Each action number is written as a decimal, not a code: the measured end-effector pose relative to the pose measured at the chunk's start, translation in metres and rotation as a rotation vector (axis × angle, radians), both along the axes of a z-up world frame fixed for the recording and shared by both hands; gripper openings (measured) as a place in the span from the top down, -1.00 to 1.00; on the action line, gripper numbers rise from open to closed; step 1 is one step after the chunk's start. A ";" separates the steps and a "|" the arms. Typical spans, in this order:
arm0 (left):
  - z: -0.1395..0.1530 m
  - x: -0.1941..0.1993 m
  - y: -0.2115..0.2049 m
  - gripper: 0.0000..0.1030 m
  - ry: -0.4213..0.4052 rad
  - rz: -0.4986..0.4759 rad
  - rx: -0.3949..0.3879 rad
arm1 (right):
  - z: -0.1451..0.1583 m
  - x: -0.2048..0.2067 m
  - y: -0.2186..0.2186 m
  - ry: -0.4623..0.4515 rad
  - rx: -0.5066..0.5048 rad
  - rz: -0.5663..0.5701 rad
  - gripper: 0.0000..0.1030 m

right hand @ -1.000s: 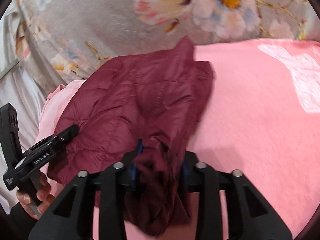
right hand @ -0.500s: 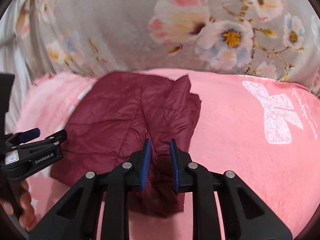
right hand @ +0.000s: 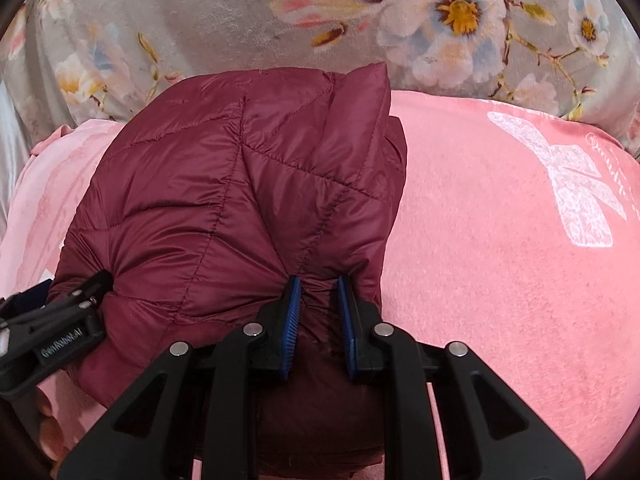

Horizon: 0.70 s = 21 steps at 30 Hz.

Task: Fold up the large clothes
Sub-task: 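Lower the jacket bundle onto the blanket with both tools, then open both tools and pull them back from the folded jacket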

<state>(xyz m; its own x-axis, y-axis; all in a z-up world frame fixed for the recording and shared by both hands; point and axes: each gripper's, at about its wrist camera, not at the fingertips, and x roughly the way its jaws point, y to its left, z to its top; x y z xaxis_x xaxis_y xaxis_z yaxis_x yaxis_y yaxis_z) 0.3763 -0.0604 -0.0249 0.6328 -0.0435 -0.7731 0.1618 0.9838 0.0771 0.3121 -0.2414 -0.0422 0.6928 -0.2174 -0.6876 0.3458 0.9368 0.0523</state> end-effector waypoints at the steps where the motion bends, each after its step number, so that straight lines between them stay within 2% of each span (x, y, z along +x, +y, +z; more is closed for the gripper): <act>1: -0.001 0.000 0.000 -0.69 -0.002 0.000 -0.002 | 0.000 0.000 0.000 0.000 0.001 0.000 0.67; 9: -0.004 -0.003 0.001 -0.72 -0.034 -0.013 0.000 | 0.002 0.000 -0.006 -0.016 0.026 -0.009 0.66; 11: -0.002 -0.007 0.006 -0.74 -0.031 -0.038 0.000 | 0.008 -0.011 -0.011 -0.037 0.010 -0.057 0.65; 13: 0.001 -0.013 0.016 -0.74 -0.032 -0.051 -0.004 | 0.016 -0.031 -0.018 -0.043 -0.033 -0.161 0.50; 17: 0.009 -0.038 0.045 -0.74 -0.045 -0.047 -0.049 | 0.025 -0.073 -0.021 -0.031 0.011 -0.185 0.47; 18: 0.014 -0.049 0.052 -0.74 -0.059 -0.029 -0.041 | 0.028 -0.083 -0.017 -0.030 0.000 -0.177 0.46; 20: 0.021 -0.069 0.054 -0.74 -0.095 -0.012 0.010 | 0.034 -0.106 -0.003 -0.038 -0.010 -0.153 0.22; 21: 0.024 -0.079 0.054 -0.73 -0.111 -0.007 0.040 | 0.035 -0.115 0.004 -0.042 -0.010 -0.138 0.16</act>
<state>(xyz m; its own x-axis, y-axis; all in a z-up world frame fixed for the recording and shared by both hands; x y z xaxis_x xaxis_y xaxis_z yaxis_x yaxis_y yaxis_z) 0.2978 -0.0063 -0.0007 0.7142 -0.0181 -0.6997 0.1565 0.9785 0.1345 0.1968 -0.2375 -0.0067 0.6843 -0.3190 -0.6557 0.4689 0.8812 0.0607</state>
